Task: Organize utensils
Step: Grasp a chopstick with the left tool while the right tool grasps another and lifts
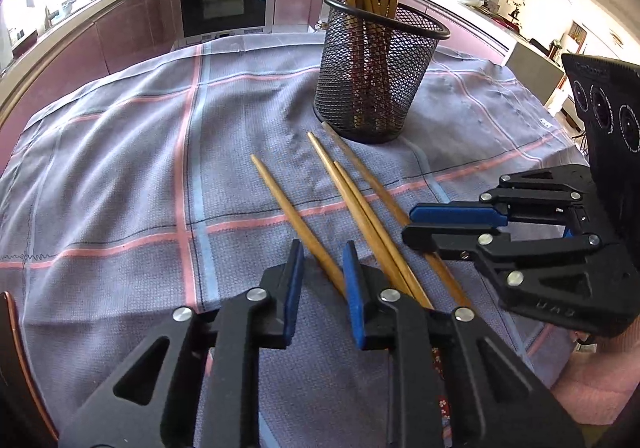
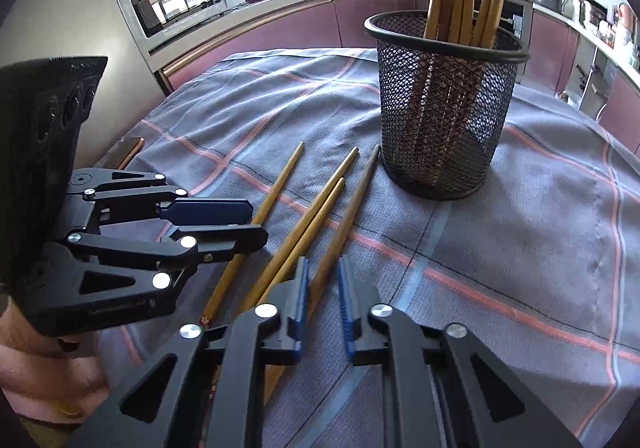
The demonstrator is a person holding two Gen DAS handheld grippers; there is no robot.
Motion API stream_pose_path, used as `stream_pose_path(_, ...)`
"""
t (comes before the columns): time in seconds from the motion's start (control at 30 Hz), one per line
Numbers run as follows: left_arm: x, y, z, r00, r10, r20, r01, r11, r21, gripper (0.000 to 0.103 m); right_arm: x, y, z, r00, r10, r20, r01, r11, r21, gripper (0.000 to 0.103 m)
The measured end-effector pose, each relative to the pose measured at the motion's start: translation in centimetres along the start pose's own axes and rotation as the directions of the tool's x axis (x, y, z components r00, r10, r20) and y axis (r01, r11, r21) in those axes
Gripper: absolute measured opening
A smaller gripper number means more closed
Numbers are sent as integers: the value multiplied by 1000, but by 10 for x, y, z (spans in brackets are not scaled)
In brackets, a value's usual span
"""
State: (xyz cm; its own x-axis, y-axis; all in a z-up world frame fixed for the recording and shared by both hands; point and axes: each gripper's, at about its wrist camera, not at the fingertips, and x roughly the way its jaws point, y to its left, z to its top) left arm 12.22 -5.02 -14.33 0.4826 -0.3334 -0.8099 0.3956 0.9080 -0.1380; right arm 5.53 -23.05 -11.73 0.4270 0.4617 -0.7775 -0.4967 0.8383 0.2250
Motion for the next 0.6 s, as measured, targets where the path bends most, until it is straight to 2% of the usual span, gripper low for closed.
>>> stream_pose_path(0.3,-7,2,-10,1000,-5,-4,5,1000,-15,16,-10,-3,-11,999,25,-25,-24,1000,10,9)
stream_pose_path(0.37,-6,1,-8,1000,4,-5,-4,1000,-7,18,-11,-5,-11,1000,10,-29,-10,1000,16,17)
stream_pose_path(0.6,2,5,3,1000,2,-15,-2,1000,-15,20,1,-5,2,1000,-25,-16,26,1000,7,19)
